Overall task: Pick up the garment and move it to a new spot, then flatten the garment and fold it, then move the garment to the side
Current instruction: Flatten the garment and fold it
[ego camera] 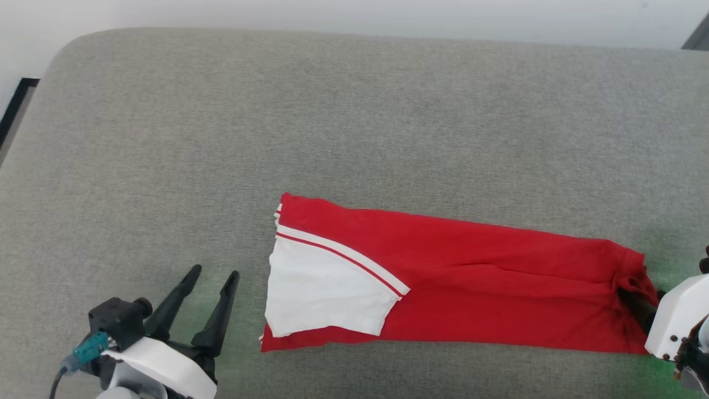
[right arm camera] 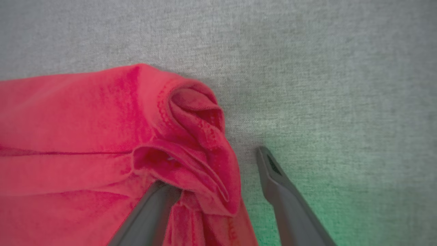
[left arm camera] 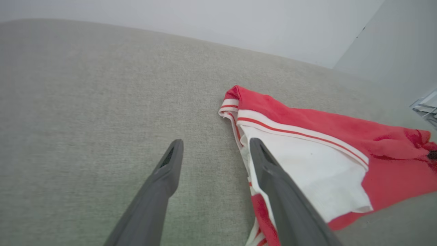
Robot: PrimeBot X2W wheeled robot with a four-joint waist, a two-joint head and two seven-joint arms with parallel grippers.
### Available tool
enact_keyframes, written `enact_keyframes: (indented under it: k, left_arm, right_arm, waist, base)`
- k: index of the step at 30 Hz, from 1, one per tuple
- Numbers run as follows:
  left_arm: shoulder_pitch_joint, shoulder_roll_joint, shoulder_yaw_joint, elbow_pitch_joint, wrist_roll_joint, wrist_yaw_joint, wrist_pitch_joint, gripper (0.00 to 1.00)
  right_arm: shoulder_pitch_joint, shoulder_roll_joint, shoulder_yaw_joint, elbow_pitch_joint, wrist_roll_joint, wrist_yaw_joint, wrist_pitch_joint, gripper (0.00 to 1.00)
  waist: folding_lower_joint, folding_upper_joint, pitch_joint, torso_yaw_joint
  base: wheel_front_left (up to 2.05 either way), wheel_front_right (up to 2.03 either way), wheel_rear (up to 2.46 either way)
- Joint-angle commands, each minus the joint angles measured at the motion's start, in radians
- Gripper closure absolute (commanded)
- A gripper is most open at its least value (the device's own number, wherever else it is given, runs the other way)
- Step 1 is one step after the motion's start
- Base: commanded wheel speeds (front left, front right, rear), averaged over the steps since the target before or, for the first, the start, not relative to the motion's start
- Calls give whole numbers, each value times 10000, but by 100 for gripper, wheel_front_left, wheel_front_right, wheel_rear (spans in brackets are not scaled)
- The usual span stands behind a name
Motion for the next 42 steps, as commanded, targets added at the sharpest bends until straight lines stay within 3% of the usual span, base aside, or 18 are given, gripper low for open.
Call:
enact_keyframes:
  k: [1, 6, 7, 9, 11, 12, 21, 26, 32, 38, 42]
  left_arm:
    - [161, -62, 242, -92, 567, 24, -45, 0]
    - [725, -975, 1638, -820, 2338, 24, -45, 0]
    - [810, -1072, 1819, -985, 2656, 24, -45, 0]
    - [954, -1291, 2073, -1289, 3052, 24, -47, 0]
    - [1027, -1389, 2299, -1504, 3434, 24, -45, 0]
    - [1070, -1457, 2320, -1594, 3470, 24, -45, 0]
    - [1146, -1435, 2420, -1672, 3635, 24, -46, 0]
    - [1122, -1389, 2385, -1674, 3516, 24, -47, 0]
    - [1097, -1141, 2333, -1912, 3288, 24, -47, 0]
    - [1060, -1043, 2393, -1994, 3265, 24, -47, 0]
    - [1037, -1015, 2450, -2000, 3278, 24, -47, 0]
  right_arm:
    - [149, 302, 240, 461, 26, -3, 221, 0]
    - [152, 365, 394, 1087, 5, -3, 393, 0]
    - [162, 367, 418, 1181, 6, -3, 403, 5]
    - [161, 375, 501, 1397, 49, -3, 489, 59]
    - [141, 359, 559, 1515, 88, -3, 481, 93]
    - [132, 365, 595, 1557, 103, -3, 480, 100]
    - [-174, 258, 532, 1656, 123, -29, 195, 100]
    - [-520, -31, -34, 1465, 138, -51, -323, 100]
    - [-743, -430, -1010, 1307, 44, -37, -853, 100]
    - [-862, -1288, -3053, 1223, -430, -25, -1240, 100]
    - [-873, -1511, -4021, 1033, -504, -13, -1124, 100]
  waist:
    - [0, -1, -55, 102]
    - [0, -1, -148, 234]
    - [0, -1, -159, 251]
    - [0, -1, -176, 274]
    - [0, -1, -177, 277]
    - [0, -1, -176, 268]
    - [0, -1, -128, -5]
    - [0, -1, -81, -302]
    - [0, -1, -11, -711]
    - [0, -1, 49, -979]
    - [0, -1, 61, -1033]
  base:
    - [0, 0, 0]
    - [0, 0, 0]
    - [0, 0, 0]
    - [0, 0, 0]
    - [0, 0, 0]
    - [0, 0, 0]
    - [0, 0, 0]
    - [0, 0, 0]
    - [0, 0, 0]
    - [0, 0, 0]
    - [0, 0, 0]
